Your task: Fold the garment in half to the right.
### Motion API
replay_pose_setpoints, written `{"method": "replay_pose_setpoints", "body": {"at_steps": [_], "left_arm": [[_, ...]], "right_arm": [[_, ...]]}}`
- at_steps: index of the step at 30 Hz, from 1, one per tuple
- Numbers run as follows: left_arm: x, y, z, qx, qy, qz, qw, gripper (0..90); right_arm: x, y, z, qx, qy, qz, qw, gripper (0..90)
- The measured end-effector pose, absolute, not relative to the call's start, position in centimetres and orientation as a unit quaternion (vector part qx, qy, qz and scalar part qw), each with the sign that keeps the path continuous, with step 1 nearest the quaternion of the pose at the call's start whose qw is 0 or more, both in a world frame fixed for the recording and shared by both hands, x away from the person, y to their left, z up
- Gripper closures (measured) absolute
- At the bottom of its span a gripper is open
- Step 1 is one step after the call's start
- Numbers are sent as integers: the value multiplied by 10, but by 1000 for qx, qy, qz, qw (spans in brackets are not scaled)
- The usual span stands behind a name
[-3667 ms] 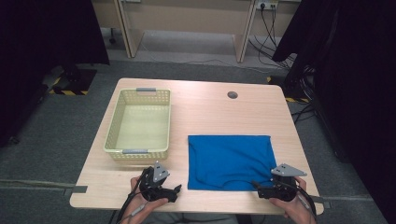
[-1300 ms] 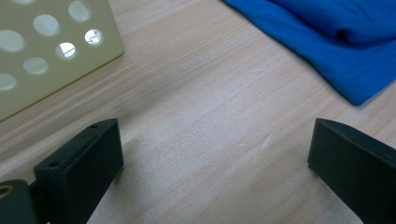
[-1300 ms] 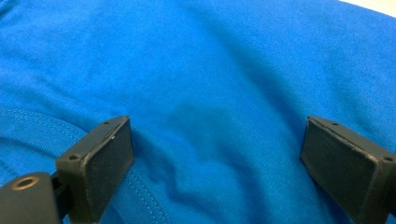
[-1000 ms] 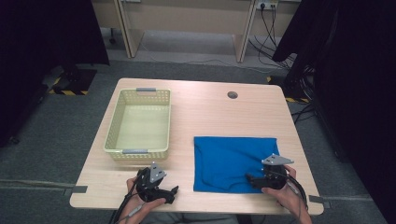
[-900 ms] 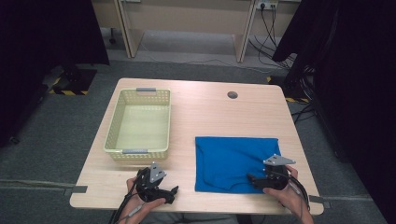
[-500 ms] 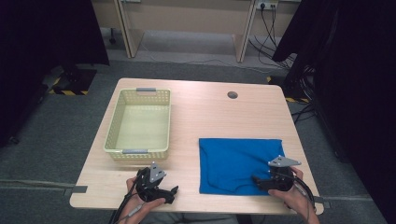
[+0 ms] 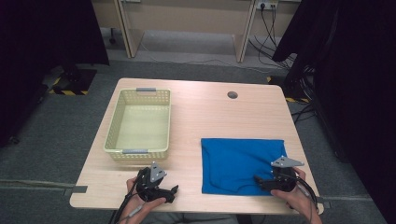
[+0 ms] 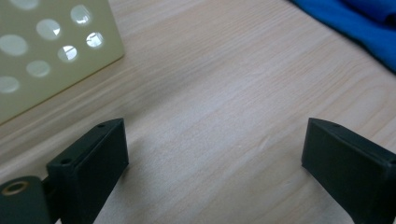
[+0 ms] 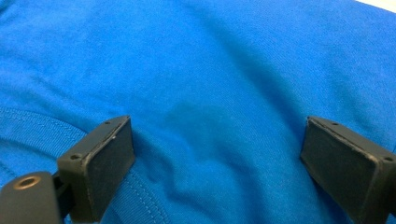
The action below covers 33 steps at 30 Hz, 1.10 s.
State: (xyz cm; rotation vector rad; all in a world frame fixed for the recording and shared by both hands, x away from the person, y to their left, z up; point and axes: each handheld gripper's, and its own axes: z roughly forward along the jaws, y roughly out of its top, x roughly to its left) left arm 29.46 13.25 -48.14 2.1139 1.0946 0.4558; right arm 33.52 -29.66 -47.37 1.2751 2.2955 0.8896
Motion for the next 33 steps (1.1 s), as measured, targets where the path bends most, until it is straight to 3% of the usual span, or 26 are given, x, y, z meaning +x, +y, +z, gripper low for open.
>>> {"method": "replay_pose_setpoints", "body": {"at_steps": [8,21,33], "left_arm": [[292,120,-478,809,416,172,379,58],[291,54,-478,840,350,155,385,56],[298,25,-479,840,350,148,387,74]], "right_arm": [[336,-299,-474,455,812,314,186,101],[336,-299,-473,458,811,313,186,100],[337,-299,-473,457,812,313,186,99]]}}
